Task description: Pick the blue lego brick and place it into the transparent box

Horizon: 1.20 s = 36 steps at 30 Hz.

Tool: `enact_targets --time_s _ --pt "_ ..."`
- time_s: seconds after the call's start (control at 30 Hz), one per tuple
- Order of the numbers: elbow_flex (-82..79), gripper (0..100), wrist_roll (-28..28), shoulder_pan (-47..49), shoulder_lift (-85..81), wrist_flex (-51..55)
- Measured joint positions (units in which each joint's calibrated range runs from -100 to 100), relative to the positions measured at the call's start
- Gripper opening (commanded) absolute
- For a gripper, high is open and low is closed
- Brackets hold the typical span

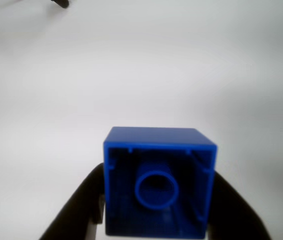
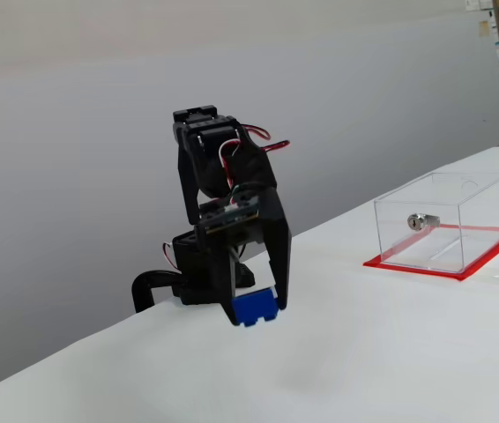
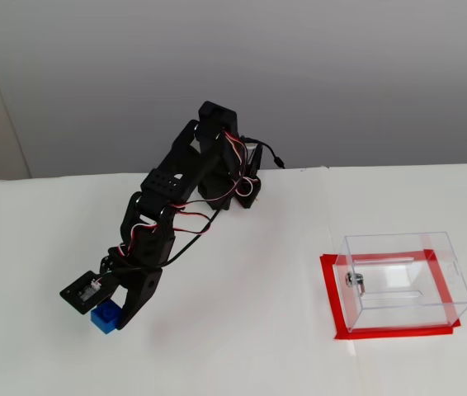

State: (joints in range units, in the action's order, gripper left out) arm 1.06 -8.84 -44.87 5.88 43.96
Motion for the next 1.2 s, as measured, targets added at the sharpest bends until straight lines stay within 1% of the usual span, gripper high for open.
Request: enact_targets --time_s 0.4,0.57,0.87,1.2 --pt "0.09 7 0.10 10.79 -12.85 9.43" --pt "0.09 7 0.10 16.67 -17.00 11.05" --pt "0.09 7 0.10 33.97 -23.68 11.23" --pt "0.09 7 0.10 56.52 -24.69 11.23"
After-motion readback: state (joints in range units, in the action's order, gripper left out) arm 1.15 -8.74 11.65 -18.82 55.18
